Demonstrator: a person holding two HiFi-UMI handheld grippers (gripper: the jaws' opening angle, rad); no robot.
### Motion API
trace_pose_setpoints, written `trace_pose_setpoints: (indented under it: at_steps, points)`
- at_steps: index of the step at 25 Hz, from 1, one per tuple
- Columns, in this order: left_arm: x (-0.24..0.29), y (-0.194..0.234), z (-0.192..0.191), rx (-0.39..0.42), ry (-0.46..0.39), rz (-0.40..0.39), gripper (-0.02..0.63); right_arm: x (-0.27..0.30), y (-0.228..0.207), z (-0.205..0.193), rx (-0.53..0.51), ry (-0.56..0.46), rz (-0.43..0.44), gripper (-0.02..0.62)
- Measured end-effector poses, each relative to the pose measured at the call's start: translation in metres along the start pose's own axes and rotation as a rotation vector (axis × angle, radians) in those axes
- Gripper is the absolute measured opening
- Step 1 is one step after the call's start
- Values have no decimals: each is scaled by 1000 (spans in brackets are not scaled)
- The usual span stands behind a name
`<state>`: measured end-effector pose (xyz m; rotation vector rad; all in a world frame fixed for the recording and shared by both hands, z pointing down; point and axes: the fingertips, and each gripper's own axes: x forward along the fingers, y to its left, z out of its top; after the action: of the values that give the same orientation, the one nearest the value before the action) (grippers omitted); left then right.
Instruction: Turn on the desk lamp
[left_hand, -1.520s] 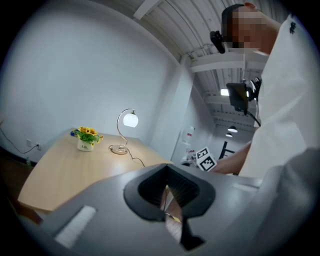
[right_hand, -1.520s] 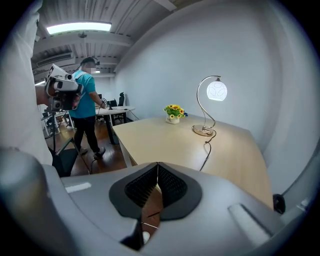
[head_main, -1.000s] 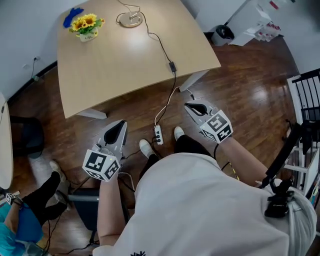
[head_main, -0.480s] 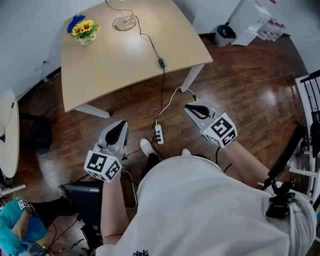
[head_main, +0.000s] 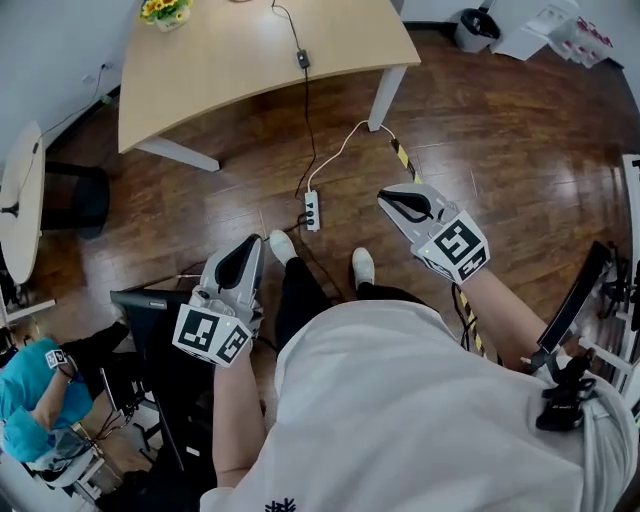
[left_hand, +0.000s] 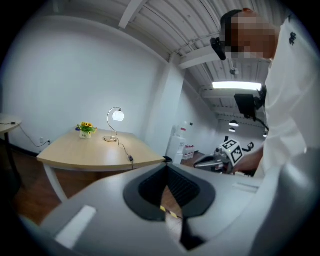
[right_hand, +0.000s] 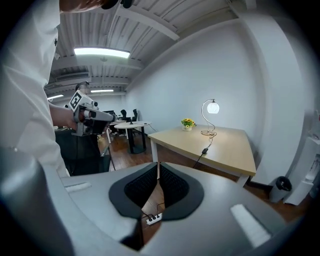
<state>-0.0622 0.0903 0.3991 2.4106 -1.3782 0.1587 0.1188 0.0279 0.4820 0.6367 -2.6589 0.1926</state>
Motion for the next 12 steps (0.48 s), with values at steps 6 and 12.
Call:
trace_pose_setpoints:
  at_steps: [6, 12]
  points:
    - [-11, -19, 1, 20, 39, 2, 18, -22, 7, 12, 4, -38, -14, 5]
    - [-25, -31, 9, 69, 24, -90, 18, -33, 24, 28, 3, -63, -88, 5]
